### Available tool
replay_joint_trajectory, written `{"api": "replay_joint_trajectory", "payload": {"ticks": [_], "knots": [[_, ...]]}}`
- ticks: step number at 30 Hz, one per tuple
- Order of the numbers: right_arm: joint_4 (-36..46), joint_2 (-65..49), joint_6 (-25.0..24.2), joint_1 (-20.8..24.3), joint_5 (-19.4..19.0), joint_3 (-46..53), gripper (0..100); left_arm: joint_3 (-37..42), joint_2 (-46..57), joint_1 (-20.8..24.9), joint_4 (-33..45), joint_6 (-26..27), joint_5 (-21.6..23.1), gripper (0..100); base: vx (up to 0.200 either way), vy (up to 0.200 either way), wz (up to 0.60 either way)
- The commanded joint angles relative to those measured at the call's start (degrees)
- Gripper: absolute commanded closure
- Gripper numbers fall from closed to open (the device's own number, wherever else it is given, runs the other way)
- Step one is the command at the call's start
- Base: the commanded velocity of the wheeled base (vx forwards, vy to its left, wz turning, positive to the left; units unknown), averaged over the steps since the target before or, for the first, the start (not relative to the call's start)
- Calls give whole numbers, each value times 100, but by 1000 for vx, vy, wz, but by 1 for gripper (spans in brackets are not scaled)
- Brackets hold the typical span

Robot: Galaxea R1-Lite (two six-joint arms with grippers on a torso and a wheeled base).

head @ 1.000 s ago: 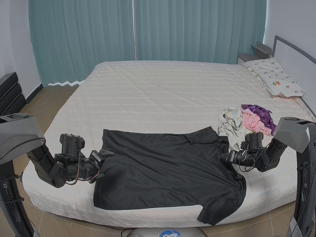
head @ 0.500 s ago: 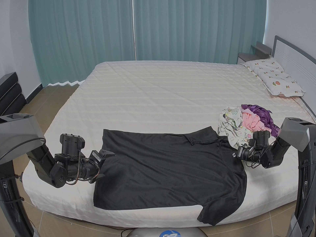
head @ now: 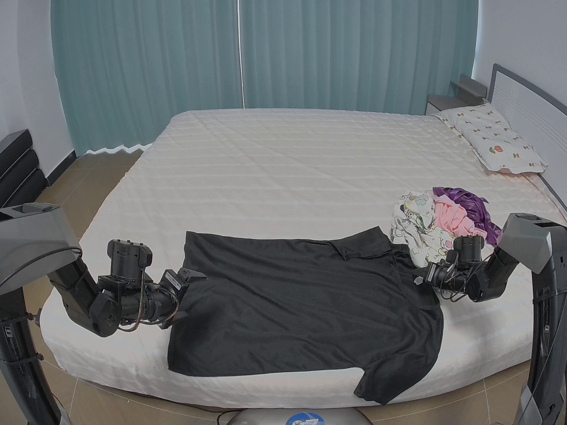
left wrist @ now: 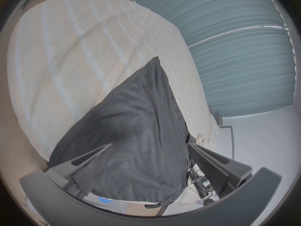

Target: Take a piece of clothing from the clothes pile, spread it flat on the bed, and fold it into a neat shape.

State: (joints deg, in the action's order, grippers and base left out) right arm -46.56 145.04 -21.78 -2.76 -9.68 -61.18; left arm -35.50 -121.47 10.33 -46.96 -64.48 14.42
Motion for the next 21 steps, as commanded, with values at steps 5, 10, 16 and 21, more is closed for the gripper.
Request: {"api": "replay_joint_trajectory", "payload": {"ticks": [5, 10, 16, 21], "knots": [[-11, -925, -388, 21, -131, 678, 0, 17, 9, 31, 2, -4, -1, 0, 0, 0, 0], [-152, -1672, -485, 152, -183, 1610, 0, 175, 79, 110, -6, -4, -10, 0, -40, 0, 0], [-758, -2235, -783, 188, -183, 2831, 0, 526, 352, 365, 55, 269, -27, 0, -200, 0, 0], [-1998, -2182, -950, 179, -183, 4009, 0, 790, 281, 444, 64, 937, -238, 0, -80, 0, 0]]}}
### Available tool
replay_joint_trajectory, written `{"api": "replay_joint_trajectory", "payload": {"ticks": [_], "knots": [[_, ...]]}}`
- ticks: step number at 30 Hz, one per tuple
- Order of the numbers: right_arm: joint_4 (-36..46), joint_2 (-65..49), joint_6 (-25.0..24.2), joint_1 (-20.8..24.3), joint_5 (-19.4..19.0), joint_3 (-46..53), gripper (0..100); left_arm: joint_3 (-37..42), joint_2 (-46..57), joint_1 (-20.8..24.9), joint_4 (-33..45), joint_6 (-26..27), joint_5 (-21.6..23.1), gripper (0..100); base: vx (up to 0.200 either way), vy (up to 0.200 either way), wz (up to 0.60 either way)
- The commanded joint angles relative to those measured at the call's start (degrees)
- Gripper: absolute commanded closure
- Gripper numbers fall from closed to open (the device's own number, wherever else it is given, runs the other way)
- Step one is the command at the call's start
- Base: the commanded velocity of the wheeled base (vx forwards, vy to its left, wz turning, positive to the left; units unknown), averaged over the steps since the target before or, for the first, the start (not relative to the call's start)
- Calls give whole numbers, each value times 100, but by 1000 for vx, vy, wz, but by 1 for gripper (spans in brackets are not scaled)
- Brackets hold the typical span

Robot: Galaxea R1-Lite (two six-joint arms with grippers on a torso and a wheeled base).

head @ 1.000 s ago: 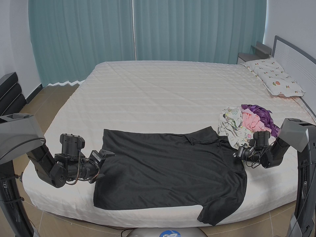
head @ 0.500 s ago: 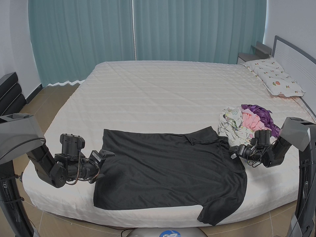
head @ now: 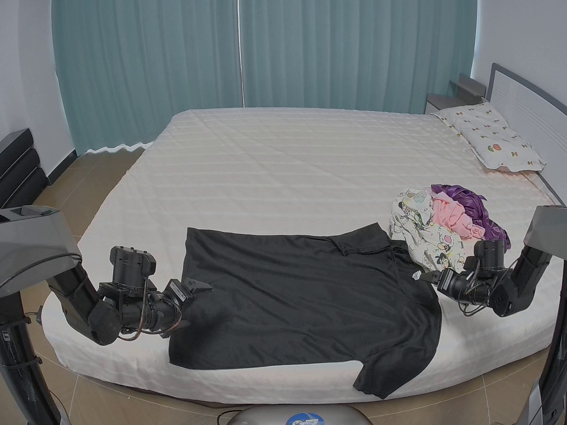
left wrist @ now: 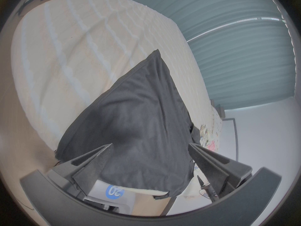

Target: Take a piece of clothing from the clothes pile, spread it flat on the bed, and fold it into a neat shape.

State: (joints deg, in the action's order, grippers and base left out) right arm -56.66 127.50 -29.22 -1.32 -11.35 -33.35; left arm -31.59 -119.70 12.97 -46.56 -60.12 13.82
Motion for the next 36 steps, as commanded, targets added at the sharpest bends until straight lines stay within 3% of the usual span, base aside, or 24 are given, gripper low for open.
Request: {"api": "replay_joint_trajectory", "payload": {"ticks": [1, 3, 6, 11, 22, 26, 32, 36], "knots": [[-987, -428, -207, 35, -16, 1226, 0, 399, 105, 179, 24, 502, -178, 0, 0, 0, 0], [-1602, -191, -400, 0, -60, 1542, 0, 733, 8, 171, -11, 1055, -635, 0, 0, 0, 0], [-2051, 135, -699, 35, -52, 1586, 0, 847, -352, 109, -38, 1600, -978, 0, 0, 0, 0], [-2701, 398, -769, 35, -43, 1780, 0, 821, -660, 118, -47, 1758, -1136, 0, 0, 0, 0], [-2780, 407, -787, 44, -60, 1868, 0, 768, -1038, 144, -345, 2154, -1567, 0, 0, 0, 0], [-2789, 398, -787, 44, -87, 1876, 0, 750, -1196, 153, -741, 2180, -1576, 0, 0, 0, 0], [-2789, 381, -796, 44, -87, 1876, 0, 829, -1389, 100, -1005, 2831, -1558, 0, 0, 0, 0], [-2789, 381, -796, 53, -96, 1876, 0, 786, -1469, 100, -1110, 2892, -1576, 0, 0, 0, 0]]}}
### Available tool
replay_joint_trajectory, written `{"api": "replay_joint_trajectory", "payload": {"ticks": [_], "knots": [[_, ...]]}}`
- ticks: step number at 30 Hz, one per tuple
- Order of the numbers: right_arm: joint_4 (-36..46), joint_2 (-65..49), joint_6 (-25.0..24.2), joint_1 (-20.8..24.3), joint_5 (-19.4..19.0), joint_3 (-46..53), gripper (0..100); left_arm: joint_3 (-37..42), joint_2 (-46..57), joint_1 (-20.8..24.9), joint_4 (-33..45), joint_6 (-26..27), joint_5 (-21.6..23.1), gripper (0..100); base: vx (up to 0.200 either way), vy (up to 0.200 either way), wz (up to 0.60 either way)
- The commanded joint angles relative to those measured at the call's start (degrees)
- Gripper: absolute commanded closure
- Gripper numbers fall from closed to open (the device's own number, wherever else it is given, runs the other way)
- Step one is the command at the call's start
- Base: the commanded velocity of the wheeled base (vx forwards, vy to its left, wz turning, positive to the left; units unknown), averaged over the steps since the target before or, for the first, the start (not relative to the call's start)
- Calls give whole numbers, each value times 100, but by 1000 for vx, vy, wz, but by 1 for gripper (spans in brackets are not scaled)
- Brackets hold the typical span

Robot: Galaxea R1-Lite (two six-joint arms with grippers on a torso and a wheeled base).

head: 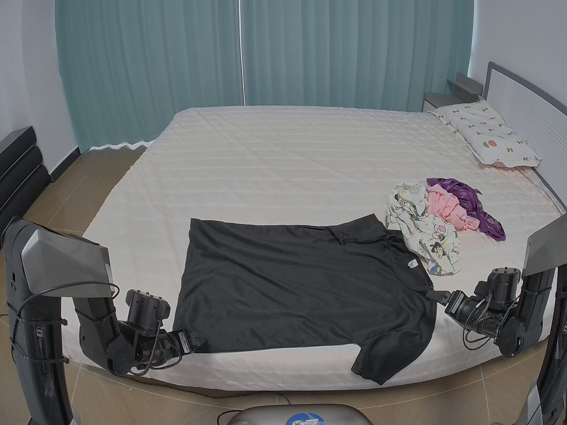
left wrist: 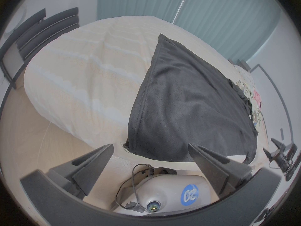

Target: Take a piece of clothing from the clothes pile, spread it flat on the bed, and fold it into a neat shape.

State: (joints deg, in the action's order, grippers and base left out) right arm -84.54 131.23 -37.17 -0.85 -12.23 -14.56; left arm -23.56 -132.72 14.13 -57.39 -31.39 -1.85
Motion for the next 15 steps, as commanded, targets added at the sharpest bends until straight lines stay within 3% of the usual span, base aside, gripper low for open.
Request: {"api": "replay_joint_trajectory", "payload": {"ticks": [1, 11, 12, 15], "knots": [[-1, 8, -1, 6, -8, -3, 0, -43, -175, -15, -44, 10, -8, 0, 0, 0, 0], [-1, 34, -1, 6, -8, -39, 0, -78, -211, -7, -61, 45, -8, 0, 0, 0, 0], [-1, 34, -1, 15, -17, -39, 0, -87, -211, 2, -61, 28, -17, 100, 0, 0, 0], [-1, 34, -1, 6, -17, -21, 0, -52, -184, -7, -61, 1, -26, 100, 0, 0, 0]]}}
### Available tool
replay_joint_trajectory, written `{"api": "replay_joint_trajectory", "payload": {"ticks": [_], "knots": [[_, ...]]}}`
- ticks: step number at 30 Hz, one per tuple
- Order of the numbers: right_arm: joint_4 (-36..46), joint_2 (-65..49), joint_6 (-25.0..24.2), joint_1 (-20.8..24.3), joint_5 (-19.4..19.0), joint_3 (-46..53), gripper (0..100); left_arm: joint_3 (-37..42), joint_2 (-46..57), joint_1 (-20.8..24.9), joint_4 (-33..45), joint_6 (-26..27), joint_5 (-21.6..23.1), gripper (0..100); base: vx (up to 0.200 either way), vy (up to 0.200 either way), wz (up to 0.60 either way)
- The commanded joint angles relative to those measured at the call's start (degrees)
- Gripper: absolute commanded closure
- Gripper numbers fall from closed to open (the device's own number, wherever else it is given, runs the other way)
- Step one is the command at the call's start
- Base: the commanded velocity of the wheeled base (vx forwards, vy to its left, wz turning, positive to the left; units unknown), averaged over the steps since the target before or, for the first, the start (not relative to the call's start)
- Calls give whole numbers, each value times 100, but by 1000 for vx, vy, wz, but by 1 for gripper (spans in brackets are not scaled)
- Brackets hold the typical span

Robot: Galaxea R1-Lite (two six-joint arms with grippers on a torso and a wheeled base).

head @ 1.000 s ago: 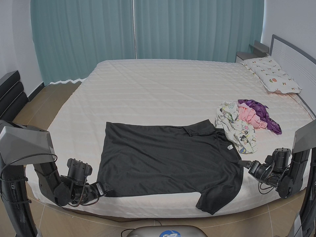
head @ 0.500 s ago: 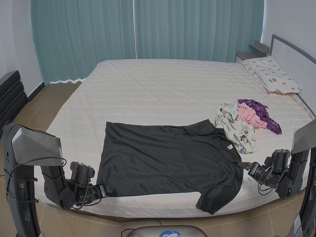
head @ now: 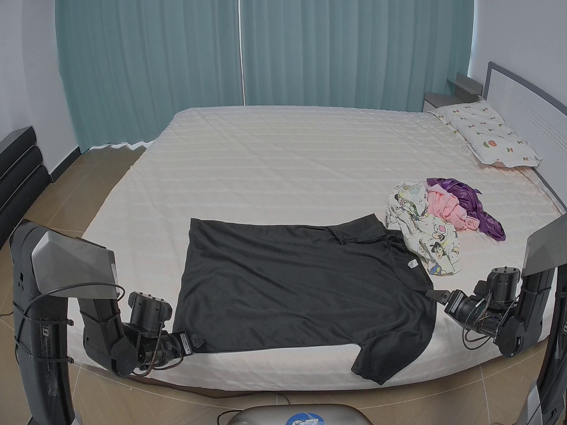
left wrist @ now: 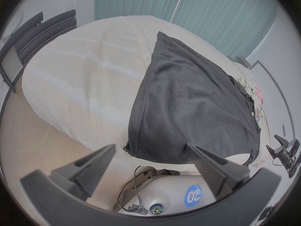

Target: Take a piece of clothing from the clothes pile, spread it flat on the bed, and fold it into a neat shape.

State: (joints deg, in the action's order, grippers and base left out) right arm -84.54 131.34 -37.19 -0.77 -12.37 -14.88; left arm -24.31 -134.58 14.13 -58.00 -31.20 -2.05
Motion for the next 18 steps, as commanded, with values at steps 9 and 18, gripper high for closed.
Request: {"api": "replay_joint_trajectory", "payload": {"ticks": [9, 18], "knots": [[8, 93, 2, 50, -2, 38, 0, 49, 134, -59, -71, -475, -156, 100, 0, 0, 0], [-1, 357, 10, 138, 16, 56, 0, 23, 864, -121, -9, -563, -147, 100, 0, 0, 0]]}}
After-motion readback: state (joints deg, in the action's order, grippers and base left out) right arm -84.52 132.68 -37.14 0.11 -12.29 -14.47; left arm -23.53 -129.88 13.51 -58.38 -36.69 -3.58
